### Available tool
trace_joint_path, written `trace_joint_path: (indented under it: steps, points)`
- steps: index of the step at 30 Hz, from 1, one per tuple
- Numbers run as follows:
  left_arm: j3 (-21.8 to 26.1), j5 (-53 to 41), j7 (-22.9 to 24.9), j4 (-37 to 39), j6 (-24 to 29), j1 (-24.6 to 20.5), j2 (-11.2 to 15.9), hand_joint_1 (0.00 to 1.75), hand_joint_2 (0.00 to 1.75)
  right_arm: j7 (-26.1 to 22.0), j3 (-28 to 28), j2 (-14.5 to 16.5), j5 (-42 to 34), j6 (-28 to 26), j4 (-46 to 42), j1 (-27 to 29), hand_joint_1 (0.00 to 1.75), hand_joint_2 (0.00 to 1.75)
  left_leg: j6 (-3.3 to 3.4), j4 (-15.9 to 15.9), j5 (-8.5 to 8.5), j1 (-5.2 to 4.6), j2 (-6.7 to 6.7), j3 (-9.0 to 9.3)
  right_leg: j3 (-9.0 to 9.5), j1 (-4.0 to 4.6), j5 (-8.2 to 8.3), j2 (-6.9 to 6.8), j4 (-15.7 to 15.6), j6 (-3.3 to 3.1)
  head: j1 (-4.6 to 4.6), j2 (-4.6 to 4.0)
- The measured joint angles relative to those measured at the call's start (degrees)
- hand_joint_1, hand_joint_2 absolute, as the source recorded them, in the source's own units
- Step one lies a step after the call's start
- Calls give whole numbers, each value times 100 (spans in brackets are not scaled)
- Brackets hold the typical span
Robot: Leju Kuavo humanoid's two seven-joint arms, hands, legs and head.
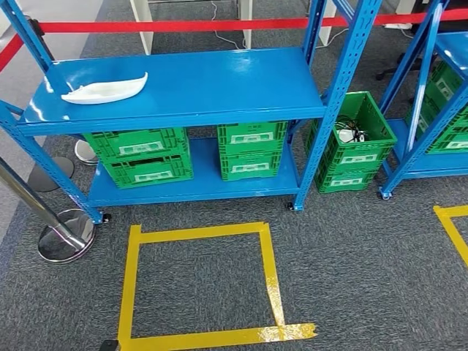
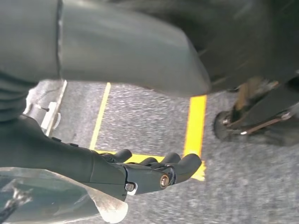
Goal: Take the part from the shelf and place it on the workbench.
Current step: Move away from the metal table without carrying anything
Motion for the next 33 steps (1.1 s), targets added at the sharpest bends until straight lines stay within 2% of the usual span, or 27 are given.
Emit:
trace_joint_path:
  steps: [2,3,6,7,8,9,11,12,14,16,23,33]
  points:
    - [-180,266,38,-66,-59,42,64,0,0,-37,164,-51,-230,5,-12,74,0,131,-65,60,-59,14,4,-11,16,-11,17,-12,-21,-65,-5,0]
    - [-270,402,53,-81,-92,81,91,0,0,-57,245,-77,-347,10,-36,82,0,175,-101,207,-164,22,8,-65,24,-24,23,-21,-35,-97,-11,0]
    - [-513,773,99,-75,-179,285,145,0,0,-111,470,-144,-668,36,-204,32,0,175,-178,1195,-672,55,15,-496,43,-31,10,-39,-43,-153,-24,0]
    - [-586,888,119,-52,-206,377,163,0,0,-127,539,-162,-767,45,-290,-3,0,175,-188,1472,-760,63,16,-622,51,-30,4,-41,-43,-159,-25,0]
    - [-658,1001,138,-13,-232,483,181,0,0,-142,607,-182,-865,52,-391,-49,0,175,-191,1563,-734,70,16,-666,61,-30,-2,-39,-43,-160,-26,0]
    - [-728,1112,152,38,-257,597,202,0,0,-156,674,-201,-961,58,-506,-105,0,175,-185,1424,-594,75,17,-605,76,-30,-10,-35,-43,-156,-26,0]
    - [-857,1298,171,143,-299,811,245,0,0,-185,794,-234,-1125,64,-733,-226,0,175,-154,705,-200,79,26,-272,112,-27,-33,-30,-43,-129,-26,0]
    - [-925,1392,179,189,-321,899,264,0,0,-200,856,-254,-1208,67,-840,-282,0,175,-135,348,-66,77,30,-110,104,-14,-57,-32,-34,-106,-24,0]
    - [-1082,1608,208,242,-370,1021,296,0,0,-230,993,-317,-1398,78,-998,-342,0,175,-121,15,-8,71,27,37,82,18,-100,-45,-35,-99,-13,0]
    - [-1246,1839,237,227,-422,1068,326,0,0,-252,1135,-382,-1602,95,-1054,-313,0,175,-111,-11,-12,63,12,42,85,30,-109,-57,-57,-108,-5,0]
    - [-1659,2530,301,-112,-583,835,441,0,0,-324,1523,-487,-2203,131,-961,195,0,175,-64,-11,-29,27,19,39,185,-4,-64,-46,-114,-27,-10,0]
    - [-1787,2644,331,-306,-619,770,490,0,0,-341,1657,-538,-2313,142,-876,286,0,175,-28,-10,-48,25,26,78,151,-6,-83,-41,-130,22,-11,0]
